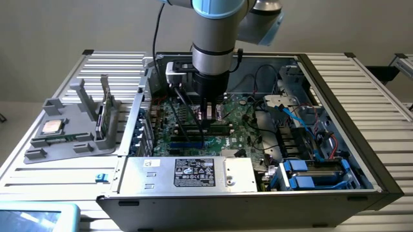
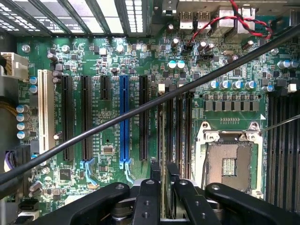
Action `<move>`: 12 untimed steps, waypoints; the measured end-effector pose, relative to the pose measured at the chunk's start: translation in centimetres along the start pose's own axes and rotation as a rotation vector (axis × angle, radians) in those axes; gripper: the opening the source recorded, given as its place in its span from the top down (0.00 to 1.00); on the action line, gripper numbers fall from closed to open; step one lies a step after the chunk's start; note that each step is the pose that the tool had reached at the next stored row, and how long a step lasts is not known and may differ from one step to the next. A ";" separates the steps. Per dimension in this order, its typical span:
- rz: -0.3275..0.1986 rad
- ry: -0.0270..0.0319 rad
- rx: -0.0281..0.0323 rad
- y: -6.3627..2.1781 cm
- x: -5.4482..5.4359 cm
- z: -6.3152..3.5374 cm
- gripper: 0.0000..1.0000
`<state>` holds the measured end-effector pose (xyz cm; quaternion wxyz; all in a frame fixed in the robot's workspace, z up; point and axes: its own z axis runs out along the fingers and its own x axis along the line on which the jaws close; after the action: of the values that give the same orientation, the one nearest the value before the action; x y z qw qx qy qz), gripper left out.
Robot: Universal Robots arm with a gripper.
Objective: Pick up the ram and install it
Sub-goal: 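Insert the ram into the slot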
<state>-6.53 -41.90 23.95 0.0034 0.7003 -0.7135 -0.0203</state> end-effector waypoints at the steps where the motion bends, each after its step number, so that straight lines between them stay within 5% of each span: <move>1: 0.000 -0.0001 0.0000 0.00 0.0 -0.02 0.81; 12: 0.000 -0.0001 0.0000 0.00 0.0 -0.02 0.81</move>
<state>-6.53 -41.90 23.98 0.0033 0.7003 -0.7135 -0.0203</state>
